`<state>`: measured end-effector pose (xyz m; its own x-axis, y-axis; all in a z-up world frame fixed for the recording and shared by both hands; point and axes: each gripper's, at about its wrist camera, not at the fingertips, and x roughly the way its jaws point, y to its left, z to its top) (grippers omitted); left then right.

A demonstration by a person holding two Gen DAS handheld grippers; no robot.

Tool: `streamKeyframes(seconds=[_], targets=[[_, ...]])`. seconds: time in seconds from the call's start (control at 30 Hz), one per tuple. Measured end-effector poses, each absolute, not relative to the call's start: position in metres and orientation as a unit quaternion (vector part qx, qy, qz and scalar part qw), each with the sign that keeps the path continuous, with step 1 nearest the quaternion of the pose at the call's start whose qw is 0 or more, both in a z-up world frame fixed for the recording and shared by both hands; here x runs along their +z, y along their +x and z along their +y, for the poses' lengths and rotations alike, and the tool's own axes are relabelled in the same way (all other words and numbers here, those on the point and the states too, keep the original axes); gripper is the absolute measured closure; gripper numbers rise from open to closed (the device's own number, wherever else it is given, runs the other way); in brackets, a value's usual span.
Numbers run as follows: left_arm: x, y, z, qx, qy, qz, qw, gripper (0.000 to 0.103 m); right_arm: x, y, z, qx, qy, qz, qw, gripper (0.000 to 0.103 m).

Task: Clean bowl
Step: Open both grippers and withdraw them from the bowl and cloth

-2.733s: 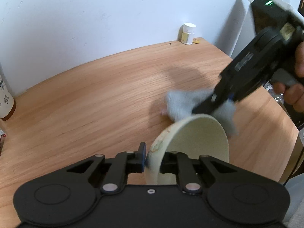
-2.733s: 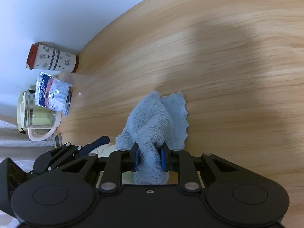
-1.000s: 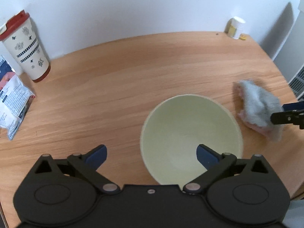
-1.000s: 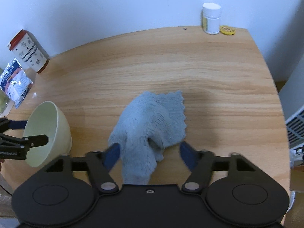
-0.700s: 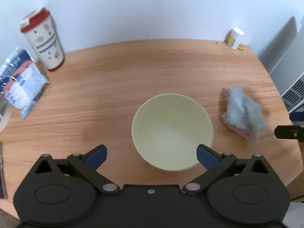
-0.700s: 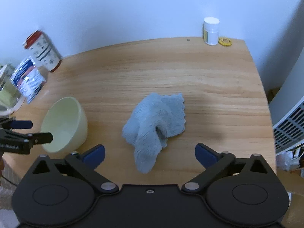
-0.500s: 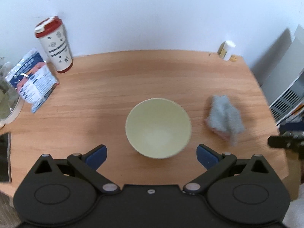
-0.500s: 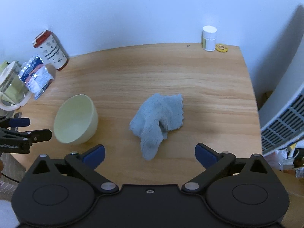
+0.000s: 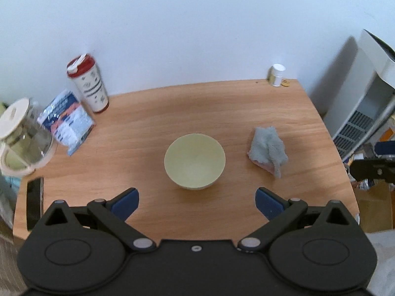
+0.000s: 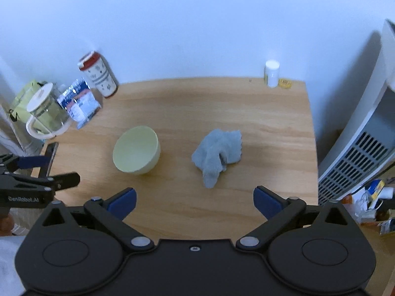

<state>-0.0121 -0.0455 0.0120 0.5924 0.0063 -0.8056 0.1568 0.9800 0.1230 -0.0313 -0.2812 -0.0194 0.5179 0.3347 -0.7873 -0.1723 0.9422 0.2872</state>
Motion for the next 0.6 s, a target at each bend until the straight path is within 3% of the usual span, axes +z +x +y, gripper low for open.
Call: streamKeyframes(seconds=[0.6], targets=[[0.020, -0.020, -0.015, -0.060, 0.108, 0.433, 0.893, 0.001, -0.016, -0.065, -0.233, 0.100, 0.086, 0.446, 0.885, 0.000]])
